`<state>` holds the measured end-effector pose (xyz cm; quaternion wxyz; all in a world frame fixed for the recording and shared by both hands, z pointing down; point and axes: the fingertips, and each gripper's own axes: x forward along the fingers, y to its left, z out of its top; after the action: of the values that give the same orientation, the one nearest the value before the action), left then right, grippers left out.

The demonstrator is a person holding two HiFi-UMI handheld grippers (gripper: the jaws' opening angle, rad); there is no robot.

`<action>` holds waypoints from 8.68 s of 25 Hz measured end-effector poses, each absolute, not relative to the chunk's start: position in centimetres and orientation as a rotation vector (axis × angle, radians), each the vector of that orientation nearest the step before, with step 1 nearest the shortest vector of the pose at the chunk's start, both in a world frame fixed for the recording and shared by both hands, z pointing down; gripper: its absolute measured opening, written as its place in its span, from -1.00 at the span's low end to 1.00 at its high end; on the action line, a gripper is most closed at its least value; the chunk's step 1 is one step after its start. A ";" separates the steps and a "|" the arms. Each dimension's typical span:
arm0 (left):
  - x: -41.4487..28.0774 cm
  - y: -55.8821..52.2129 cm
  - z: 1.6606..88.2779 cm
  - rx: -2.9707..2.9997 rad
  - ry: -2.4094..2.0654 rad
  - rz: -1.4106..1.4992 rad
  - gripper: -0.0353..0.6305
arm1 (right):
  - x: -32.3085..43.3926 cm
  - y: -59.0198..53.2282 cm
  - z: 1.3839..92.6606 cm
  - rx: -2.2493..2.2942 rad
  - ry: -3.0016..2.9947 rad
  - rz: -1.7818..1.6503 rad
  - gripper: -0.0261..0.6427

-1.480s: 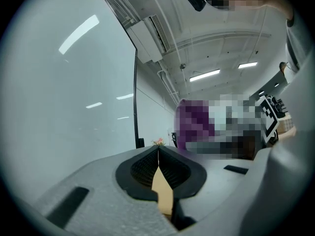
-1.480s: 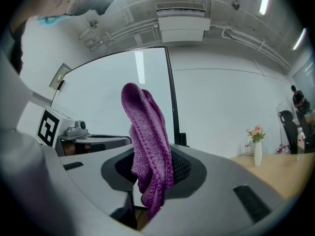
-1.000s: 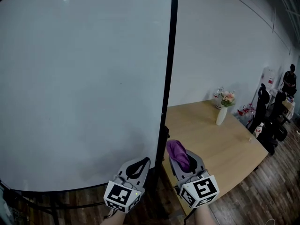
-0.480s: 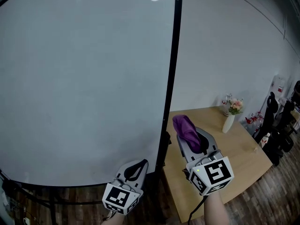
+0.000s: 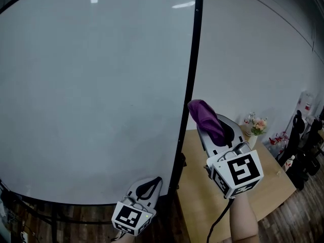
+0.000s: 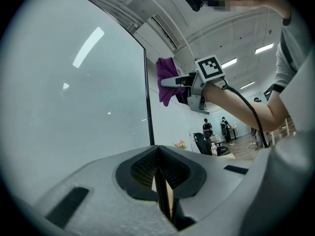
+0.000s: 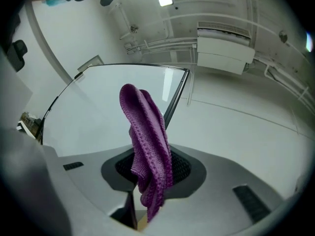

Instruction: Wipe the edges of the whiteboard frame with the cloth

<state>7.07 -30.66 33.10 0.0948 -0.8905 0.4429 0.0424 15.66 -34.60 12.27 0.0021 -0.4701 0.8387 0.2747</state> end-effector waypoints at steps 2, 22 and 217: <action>7.1 -31.0 33.0 -2.639 1.310 0.129 -0.84 | 15.5 -35.0 11.0 -1.482 2.614 0.913 -0.60; 7.6 -33.1 31.8 -2.650 1.207 0.129 -0.84 | 15.1 -38.2 -0.7 -1.580 2.408 1.193 -0.61; -5.5 -27.5 40.8 -2.789 1.354 0.024 -0.84 | 11.9 -39.4 39.8 -2.085 2.609 0.177 -0.65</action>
<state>-5.46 -27.54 40.80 0.0207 -0.8993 0.4367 0.0076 11.85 -39.39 39.79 -0.1013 -0.6201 0.7762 0.0526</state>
